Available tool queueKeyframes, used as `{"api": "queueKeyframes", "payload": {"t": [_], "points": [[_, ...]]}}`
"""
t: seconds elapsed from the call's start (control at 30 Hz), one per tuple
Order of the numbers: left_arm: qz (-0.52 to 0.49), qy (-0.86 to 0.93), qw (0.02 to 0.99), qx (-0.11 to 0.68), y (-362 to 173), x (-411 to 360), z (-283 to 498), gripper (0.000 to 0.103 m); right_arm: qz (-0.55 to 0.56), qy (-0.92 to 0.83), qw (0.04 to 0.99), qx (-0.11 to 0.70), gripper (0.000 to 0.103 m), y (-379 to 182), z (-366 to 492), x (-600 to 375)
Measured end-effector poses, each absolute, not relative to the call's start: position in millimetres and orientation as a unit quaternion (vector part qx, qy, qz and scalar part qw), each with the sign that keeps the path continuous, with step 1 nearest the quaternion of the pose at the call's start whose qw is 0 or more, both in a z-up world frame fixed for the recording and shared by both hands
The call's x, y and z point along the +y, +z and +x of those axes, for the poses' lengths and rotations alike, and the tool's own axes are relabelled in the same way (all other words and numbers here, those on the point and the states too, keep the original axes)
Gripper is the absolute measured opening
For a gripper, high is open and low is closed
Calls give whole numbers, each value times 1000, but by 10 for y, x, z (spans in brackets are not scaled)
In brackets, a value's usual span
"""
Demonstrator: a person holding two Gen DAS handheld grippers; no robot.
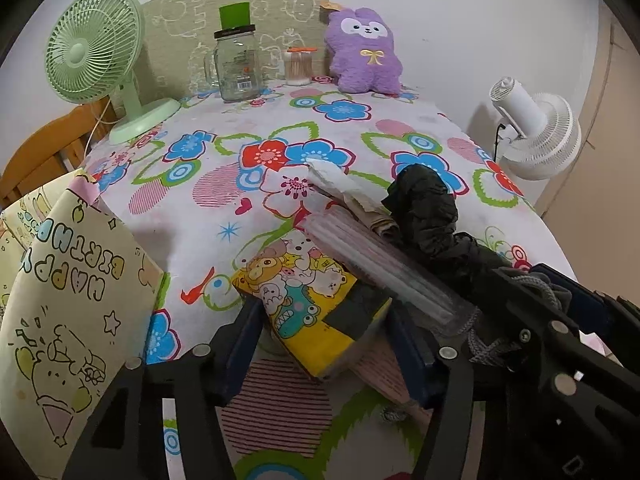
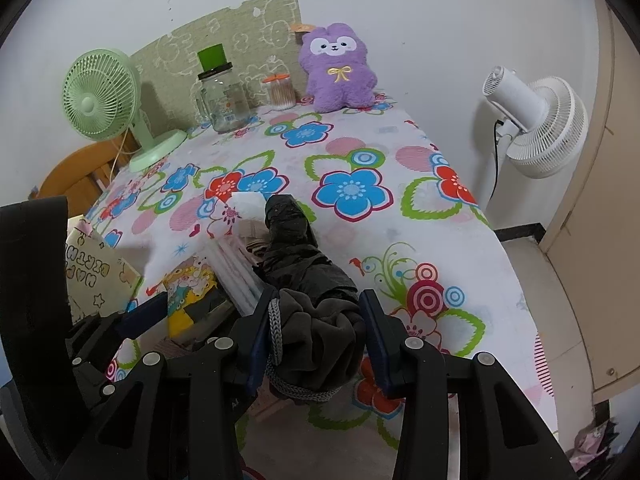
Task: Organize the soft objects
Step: 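Grasp the yellow cartoon-bear pack with the left tool while the right tool grasps the grey knit fabric, then lift the yellow pack with the left tool while the right tool lifts the grey fabric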
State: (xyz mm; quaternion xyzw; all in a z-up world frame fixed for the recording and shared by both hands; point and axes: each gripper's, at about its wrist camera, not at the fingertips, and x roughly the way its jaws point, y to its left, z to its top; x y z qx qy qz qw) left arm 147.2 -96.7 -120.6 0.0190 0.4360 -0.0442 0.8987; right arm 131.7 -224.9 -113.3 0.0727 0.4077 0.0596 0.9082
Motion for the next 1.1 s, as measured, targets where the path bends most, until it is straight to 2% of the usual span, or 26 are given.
{"api": "queueKeyframes", "payload": {"t": [0.63,1.1], "points": [[10,-71,901,428,-1029,-867,1110,56,60,65,914,397,44,-1008,1100,-2089],[16,-70,913,402,-803,-808,831,56,51,66,925,371,44,-786,830,-2008]]}}
